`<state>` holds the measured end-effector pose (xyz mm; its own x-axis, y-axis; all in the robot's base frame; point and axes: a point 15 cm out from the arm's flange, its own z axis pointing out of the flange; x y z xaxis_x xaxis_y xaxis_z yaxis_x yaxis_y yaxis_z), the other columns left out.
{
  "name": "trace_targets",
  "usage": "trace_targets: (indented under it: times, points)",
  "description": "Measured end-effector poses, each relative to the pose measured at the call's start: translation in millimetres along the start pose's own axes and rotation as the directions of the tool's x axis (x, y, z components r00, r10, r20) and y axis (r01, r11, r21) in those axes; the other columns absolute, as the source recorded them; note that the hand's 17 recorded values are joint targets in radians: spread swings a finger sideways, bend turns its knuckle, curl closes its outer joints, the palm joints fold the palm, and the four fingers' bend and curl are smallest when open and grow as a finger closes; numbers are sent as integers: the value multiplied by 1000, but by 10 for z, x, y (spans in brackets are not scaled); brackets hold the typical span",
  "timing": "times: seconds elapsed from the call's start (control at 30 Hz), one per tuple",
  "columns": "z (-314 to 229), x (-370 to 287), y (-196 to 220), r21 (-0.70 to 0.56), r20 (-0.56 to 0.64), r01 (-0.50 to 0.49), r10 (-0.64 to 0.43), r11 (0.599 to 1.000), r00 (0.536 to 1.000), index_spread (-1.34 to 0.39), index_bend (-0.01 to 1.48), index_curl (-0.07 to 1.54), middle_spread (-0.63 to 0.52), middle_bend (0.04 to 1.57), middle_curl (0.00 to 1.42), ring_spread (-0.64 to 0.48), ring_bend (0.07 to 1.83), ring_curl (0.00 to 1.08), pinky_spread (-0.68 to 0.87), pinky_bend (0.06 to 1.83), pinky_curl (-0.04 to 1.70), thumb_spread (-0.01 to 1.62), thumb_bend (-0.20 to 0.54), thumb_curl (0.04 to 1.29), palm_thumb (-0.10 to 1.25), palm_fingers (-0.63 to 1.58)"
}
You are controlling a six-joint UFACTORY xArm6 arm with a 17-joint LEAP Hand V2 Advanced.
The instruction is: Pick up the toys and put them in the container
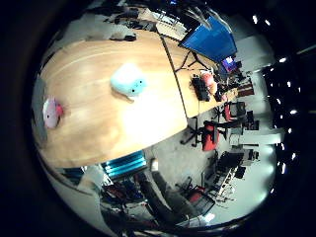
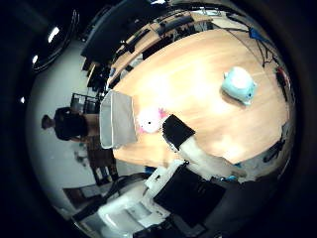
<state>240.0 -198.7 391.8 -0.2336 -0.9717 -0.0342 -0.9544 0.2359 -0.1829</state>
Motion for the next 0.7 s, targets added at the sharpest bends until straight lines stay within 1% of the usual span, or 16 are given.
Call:
trace_targets:
  times: [0.3, 0.4, 0.5, 0.6, 0.7]
  points:
    - [38, 69, 10, -17, -3, 12, -12, 1000, 1000, -462, 180, 344, -144, 321, 392, -103, 728, 149, 420, 1033, -5, 977, -27, 288, 382, 395]
    - [71, 172, -5, -15, -5, -6, 6, 1000, 1000, -462, 179, 345, -144, 322, 392, -103, 727, 148, 421, 1035, -5, 976, -26, 289, 387, 394]
    - [128, 287, -78, -16, -7, -18, 18, 1000, 1000, -461, 178, 345, -144, 324, 392, -97, 727, 149, 421, 1031, -6, 975, -28, 289, 389, 388]
    - [130, 419, -242, 8, -21, -24, 24, 1000, 999, -460, 176, 344, -144, 321, 390, -91, 724, 149, 420, 1035, -5, 974, -28, 289, 390, 380]
    - [247, 532, -366, 9, -21, -33, 33, 999, 999, -463, 154, 335, -142, 311, 387, -83, 727, 153, 410, 1056, -1, 973, -27, 291, 393, 349]
